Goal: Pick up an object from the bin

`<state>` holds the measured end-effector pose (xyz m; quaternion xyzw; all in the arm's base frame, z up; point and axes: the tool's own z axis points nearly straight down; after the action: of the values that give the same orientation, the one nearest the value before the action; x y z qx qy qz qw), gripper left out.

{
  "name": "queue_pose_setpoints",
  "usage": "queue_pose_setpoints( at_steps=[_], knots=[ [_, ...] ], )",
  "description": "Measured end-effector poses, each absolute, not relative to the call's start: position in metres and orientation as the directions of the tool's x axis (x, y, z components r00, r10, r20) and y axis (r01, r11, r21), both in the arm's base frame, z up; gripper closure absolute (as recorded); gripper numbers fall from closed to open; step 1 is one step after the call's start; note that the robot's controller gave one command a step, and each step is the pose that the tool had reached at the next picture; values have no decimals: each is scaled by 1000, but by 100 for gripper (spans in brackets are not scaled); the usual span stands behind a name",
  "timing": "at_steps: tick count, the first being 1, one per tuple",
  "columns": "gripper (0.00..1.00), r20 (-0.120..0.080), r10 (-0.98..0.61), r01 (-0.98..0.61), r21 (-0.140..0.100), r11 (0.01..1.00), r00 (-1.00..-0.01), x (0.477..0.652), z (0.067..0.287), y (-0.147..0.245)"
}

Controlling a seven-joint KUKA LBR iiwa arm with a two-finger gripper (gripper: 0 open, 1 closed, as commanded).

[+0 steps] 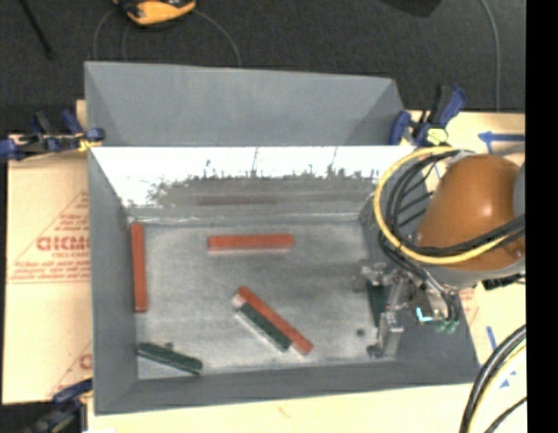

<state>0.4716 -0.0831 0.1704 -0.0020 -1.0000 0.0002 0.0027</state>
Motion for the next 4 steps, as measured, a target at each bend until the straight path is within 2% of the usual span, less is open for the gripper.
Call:
queue_pose_setpoints(
  at_steps=[1,2,3,4],
  knots=[
    [0,-3,1,1,-2,1000,-1000,473,174,-83],
    [0,-9,-85,-85,-3,996,-996,475,153,-86],
    [0,-6,-258,-258,-4,966,-966,487,78,-140],
    [0,-7,-259,-259,-6,966,-966,492,70,-147]
  ],
)
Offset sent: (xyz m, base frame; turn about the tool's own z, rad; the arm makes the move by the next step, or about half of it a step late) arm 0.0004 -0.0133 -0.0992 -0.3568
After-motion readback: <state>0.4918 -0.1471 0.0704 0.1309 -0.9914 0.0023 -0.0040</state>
